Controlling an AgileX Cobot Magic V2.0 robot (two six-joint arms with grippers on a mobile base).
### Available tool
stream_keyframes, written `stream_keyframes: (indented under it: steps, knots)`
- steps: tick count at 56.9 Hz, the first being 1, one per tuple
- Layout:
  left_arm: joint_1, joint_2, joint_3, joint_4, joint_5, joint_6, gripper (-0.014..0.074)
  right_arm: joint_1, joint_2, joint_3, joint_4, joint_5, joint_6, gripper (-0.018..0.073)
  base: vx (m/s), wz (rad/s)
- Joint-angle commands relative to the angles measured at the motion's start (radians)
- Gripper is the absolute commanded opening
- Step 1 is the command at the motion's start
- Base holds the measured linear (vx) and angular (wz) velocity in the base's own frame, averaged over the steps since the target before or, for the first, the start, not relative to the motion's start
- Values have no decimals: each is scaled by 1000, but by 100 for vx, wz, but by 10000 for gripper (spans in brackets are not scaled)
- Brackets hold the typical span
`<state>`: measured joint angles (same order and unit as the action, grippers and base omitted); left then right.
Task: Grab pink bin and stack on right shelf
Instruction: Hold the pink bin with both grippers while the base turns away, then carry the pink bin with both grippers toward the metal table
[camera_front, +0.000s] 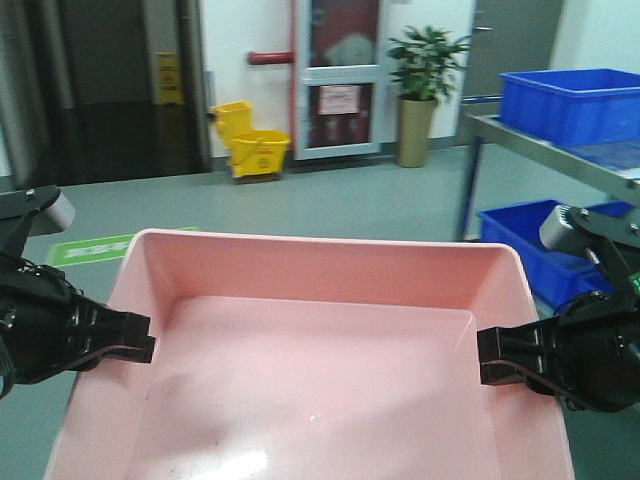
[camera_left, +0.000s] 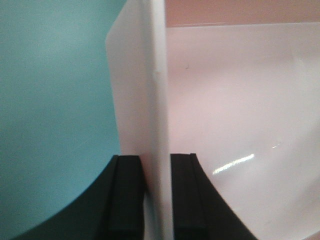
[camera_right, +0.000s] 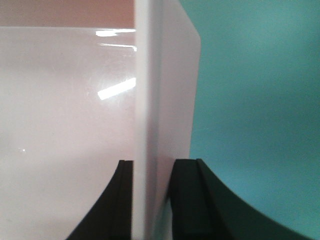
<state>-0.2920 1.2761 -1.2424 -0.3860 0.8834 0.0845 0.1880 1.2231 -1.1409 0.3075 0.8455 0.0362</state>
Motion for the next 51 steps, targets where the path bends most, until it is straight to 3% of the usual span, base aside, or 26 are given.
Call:
stream_keyframes:
  steps: [1, 25, 51]
  knots:
    - [1, -37, -29, -20, -49, 11, -5, -9, -31, -34, 10, -79, -3, -8, 19, -64]
    - [1, -37, -29, -20, -49, 11, -5, -9, -31, -34, 10, -64, -3, -8, 22, -49]
    - [1, -37, -29, -20, -49, 11, -5, -9, -31, -34, 10, -64, -3, -8, 34, 0]
